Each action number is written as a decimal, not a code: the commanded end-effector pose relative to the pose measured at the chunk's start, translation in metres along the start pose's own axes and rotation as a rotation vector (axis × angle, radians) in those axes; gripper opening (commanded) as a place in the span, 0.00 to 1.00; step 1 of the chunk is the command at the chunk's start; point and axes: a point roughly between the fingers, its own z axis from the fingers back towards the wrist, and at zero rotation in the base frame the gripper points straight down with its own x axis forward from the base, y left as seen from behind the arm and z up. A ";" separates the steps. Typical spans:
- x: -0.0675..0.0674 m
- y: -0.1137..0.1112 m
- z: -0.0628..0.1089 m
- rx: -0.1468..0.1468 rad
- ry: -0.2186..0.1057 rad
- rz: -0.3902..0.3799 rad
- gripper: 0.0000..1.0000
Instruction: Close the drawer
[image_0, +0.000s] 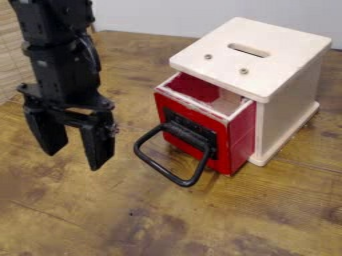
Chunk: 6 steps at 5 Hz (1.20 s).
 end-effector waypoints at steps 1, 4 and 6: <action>0.009 0.002 0.012 0.004 -0.043 -0.001 1.00; -0.009 0.000 0.020 -0.005 -0.088 0.018 1.00; -0.003 0.001 0.014 0.014 -0.066 0.038 1.00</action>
